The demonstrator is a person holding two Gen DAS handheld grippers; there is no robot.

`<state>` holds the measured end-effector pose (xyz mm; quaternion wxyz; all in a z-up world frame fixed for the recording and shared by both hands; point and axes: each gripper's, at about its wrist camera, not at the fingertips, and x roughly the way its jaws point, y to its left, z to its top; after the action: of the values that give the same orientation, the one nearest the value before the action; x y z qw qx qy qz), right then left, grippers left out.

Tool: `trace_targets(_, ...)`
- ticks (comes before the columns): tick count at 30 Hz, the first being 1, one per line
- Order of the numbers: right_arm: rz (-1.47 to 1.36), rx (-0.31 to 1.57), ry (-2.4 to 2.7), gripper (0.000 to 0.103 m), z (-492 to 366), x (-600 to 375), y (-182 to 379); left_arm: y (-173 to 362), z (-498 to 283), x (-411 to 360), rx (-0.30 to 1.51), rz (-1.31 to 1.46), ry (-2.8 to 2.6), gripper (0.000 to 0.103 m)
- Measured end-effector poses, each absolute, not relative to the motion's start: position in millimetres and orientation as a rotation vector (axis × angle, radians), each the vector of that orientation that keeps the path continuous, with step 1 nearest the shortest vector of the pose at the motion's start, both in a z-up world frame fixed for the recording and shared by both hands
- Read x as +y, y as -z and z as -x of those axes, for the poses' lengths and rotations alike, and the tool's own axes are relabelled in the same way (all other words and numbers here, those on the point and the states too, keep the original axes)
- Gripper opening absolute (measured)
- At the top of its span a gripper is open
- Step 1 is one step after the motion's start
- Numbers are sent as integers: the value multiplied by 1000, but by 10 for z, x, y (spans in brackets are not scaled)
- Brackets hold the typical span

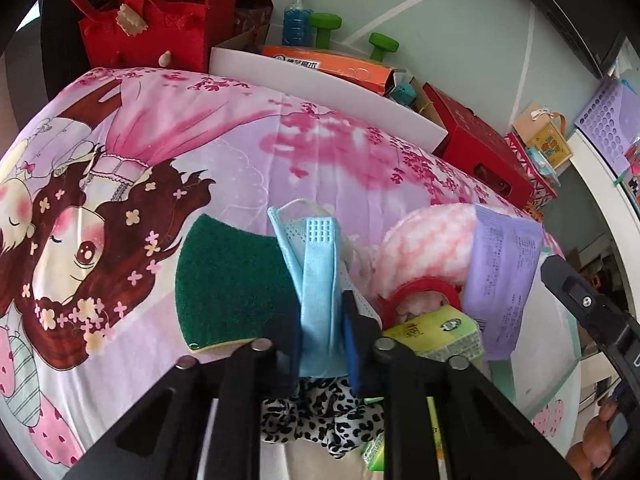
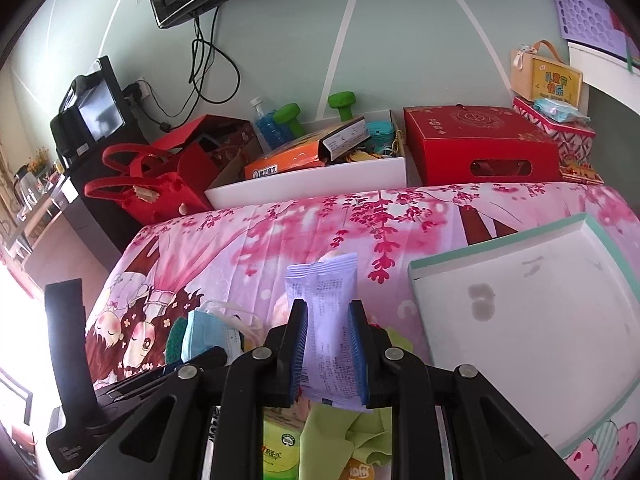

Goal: Organize soft objects
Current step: 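Grasp the blue face mask with left gripper while right gripper grasps the purple wipes packet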

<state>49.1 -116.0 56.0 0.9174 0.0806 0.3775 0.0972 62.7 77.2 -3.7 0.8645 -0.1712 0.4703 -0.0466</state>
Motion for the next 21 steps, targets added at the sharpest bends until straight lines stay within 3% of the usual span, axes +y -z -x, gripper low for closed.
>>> trace_targets(3,-175,790,-214,17,-511,-1188,-521,31,-625,768,980,355,84,13)
trace_targets(11,-241,812,-222,18,-549,-1372,-421,-5,-616,764,966,359,58,13)
trace_targets(13,-250,809,-226,20,-556,-1401,-426,-1,-619,762,969,358,54,13)
trace_targets(18,-264,814,-246,36,-579,-1408,-397,1,-625,738,971,345,49,13)
trace_targets(21,-281,838,-267,39,-618,-1387,-322,4,-619,744,972,346,48,13)
